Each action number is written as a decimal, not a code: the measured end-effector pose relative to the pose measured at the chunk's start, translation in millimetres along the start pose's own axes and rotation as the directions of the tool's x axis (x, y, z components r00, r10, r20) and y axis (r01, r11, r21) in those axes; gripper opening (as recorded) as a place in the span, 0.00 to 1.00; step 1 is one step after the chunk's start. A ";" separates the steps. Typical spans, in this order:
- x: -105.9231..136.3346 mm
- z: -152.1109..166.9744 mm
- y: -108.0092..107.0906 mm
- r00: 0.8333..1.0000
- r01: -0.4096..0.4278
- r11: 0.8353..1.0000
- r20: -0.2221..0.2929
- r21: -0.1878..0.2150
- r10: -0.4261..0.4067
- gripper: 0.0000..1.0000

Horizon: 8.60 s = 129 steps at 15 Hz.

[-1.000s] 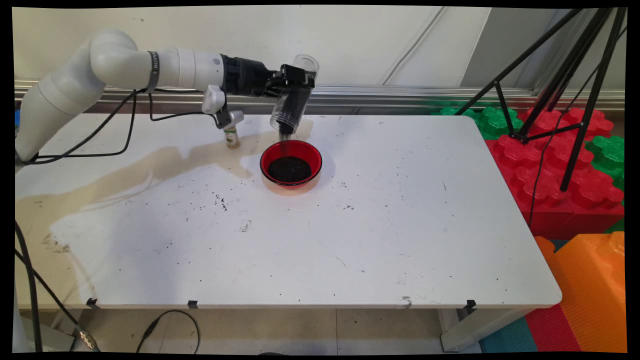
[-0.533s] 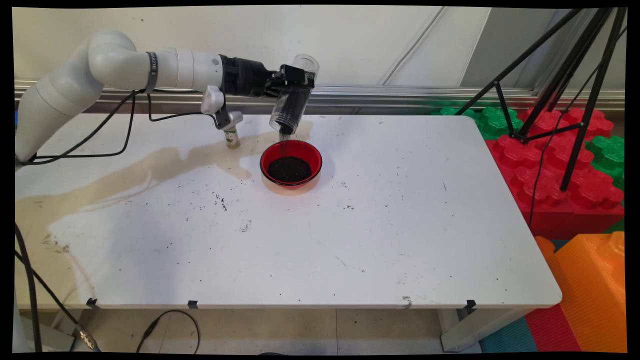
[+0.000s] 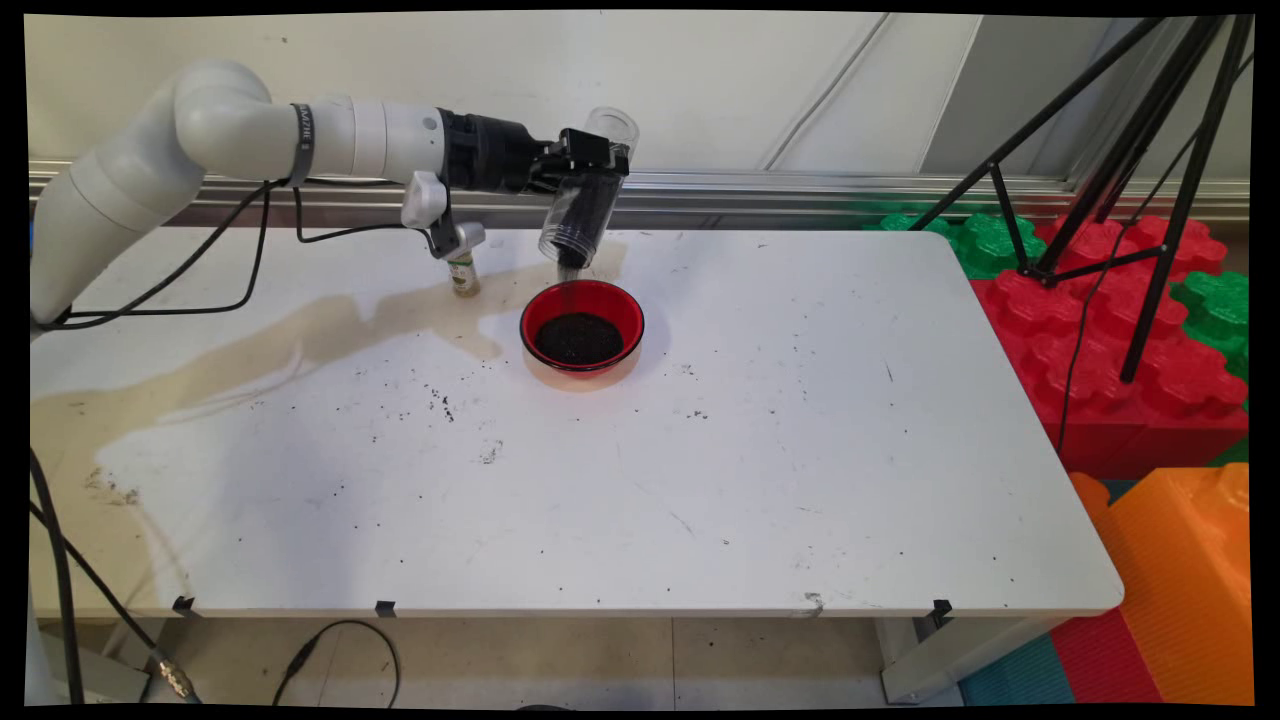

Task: Pour the black seasoning powder in the red bowl

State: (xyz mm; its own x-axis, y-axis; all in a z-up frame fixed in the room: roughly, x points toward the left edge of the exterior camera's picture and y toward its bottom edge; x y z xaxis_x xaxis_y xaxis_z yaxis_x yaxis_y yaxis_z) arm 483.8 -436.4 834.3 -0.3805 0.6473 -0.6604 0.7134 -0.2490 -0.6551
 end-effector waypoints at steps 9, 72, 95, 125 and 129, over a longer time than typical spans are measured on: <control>1.0 -1.5 -0.4 1.000 -0.015 1.000 0.002 0.005 0.015 0.00; 1.3 -7.0 -22.1 0.902 -0.429 0.901 0.086 0.067 0.423 0.00; 11.8 -22.4 -32.4 0.885 -0.457 0.883 0.161 0.113 0.437 0.00; 23.2 -23.8 -12.9 0.918 -0.378 0.920 0.174 0.107 0.357 0.00; 23.2 -28.7 -14.2 0.914 -0.386 0.916 0.180 0.112 0.364 0.00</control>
State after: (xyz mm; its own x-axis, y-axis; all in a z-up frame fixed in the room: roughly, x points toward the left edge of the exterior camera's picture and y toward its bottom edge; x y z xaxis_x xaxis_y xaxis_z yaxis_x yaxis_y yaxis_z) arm 481.8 -397.2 838.8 -0.1941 0.3715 -0.9079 0.7344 -0.5585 -0.3856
